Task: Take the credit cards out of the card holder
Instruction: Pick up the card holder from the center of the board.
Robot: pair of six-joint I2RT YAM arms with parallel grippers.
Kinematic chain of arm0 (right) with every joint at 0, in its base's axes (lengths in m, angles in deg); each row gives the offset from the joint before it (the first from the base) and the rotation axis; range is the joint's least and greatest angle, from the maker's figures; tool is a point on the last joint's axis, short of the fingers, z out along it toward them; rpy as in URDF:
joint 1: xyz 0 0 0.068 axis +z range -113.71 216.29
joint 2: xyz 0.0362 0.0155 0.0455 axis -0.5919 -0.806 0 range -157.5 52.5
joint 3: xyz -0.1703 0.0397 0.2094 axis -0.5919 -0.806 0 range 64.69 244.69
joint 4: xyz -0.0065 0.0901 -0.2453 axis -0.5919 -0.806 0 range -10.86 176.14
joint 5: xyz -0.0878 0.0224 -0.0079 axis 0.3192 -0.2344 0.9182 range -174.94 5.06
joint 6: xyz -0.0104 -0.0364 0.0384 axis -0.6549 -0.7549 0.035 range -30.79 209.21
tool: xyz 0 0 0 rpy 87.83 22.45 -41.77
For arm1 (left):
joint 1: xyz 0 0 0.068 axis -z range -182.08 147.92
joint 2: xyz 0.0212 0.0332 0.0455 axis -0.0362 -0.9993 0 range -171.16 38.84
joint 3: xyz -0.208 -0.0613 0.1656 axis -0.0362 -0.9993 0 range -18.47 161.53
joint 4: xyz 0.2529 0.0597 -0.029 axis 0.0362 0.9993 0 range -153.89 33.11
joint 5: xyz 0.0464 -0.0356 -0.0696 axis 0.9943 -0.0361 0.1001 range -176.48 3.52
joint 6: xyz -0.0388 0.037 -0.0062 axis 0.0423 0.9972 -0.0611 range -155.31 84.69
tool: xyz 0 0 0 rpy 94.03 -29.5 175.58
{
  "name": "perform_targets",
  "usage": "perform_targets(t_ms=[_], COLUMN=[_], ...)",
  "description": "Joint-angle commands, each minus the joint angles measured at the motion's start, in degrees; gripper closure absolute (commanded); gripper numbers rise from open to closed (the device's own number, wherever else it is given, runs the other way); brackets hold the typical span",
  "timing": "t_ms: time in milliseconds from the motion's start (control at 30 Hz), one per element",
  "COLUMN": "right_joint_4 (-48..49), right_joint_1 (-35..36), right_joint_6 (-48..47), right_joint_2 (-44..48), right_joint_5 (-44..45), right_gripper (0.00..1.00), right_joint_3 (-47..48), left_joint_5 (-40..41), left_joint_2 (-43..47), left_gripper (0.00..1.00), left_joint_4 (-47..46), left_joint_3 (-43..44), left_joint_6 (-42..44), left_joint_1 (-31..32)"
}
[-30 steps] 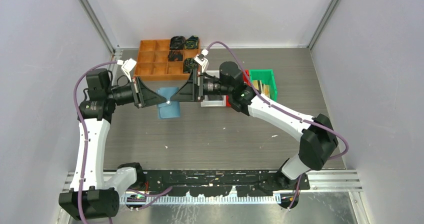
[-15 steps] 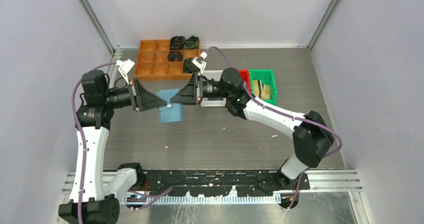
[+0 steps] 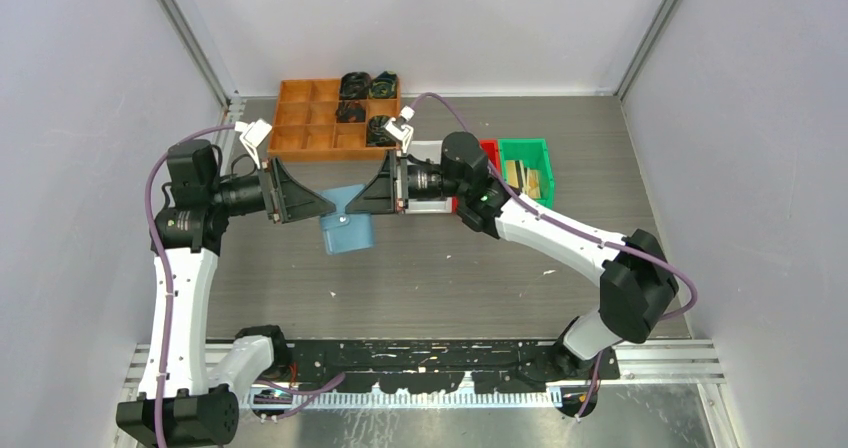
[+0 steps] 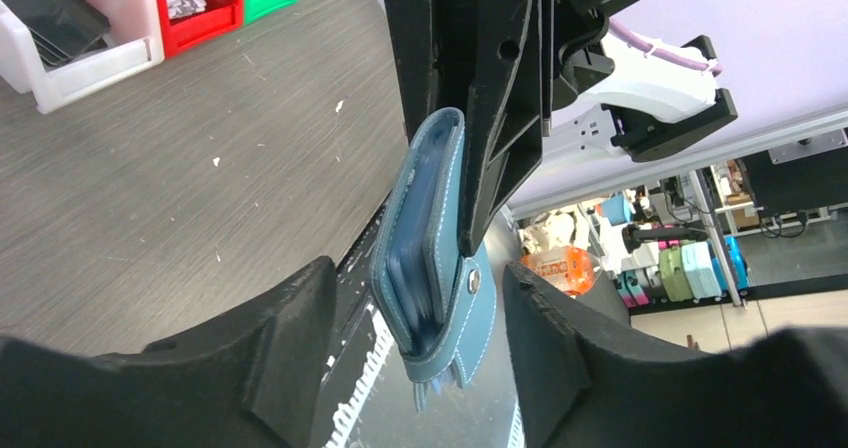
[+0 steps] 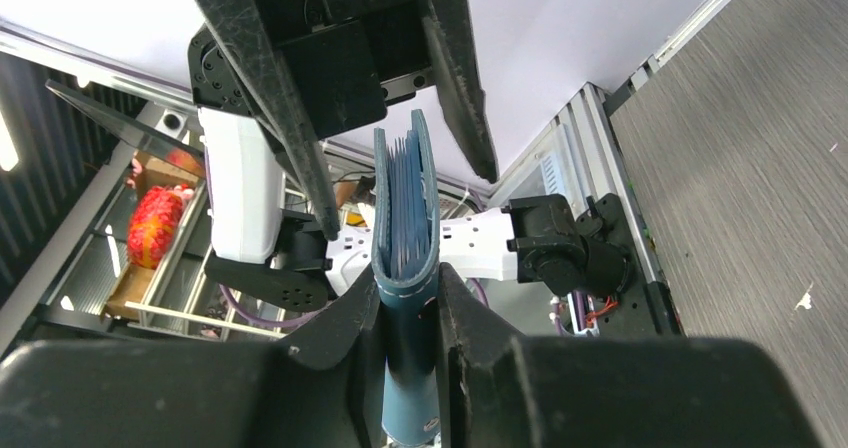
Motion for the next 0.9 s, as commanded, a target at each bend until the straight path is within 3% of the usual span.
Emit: perform_targets(t_ms=[0,167,300,500,633,700,800,867], right_joint_4=[-1.9,-3.9,-5.6,-9.7,-12.3,-14.1,-16.9,-17.3], right_joint_1=[0.3,0.6,1.2,2.8,2.9,2.9,2.8,2.9], right_joint_6=[-3.5,-4.8,-6.3,-9.8,-11.7,-13.0,-14.8,-15.1], right_joint_2=[2.9,2.5,2.3,0.2,-0.6,-0.8,-0.4,-0.1], right_joint_5=[-2.0,-3.0,-3.1,-2.8,-1.3,0.2,2.9,3.2], right_gripper=[0.97,0.98,0.98,0.98,0.96,0.87,0.47,0.36], right_joint_3=[4.1,5.4,6.4,10.2,12.4,12.9,13.0,12.5], left_joint_5=[-1.3,-2.0,-1.9,-1.3,-1.7,-1.6,-0.1,0.8], left_joint_2=[0.6,0.5,0.8,2.0,2.5,2.6,2.3,2.0], left_gripper=[0.44,0.65,0.66,0.57,0.67,0.76,0.88,0.96], left_joint_4=[-0.7,-2.3,-3.1,-8.1,-8.8,-7.8,-3.6,-2.3], left_joint_3=[2.2,1.4,0.7,-2.5,-3.1,-2.7,-1.2,-0.5], left_joint_6=[0.4,-0.9,-1.8,-6.6,-7.3,-5.9,-1.8,-0.6], left_joint_1=[0.0,0.1,0.0,0.1,0.1,0.1,0.1,0.1])
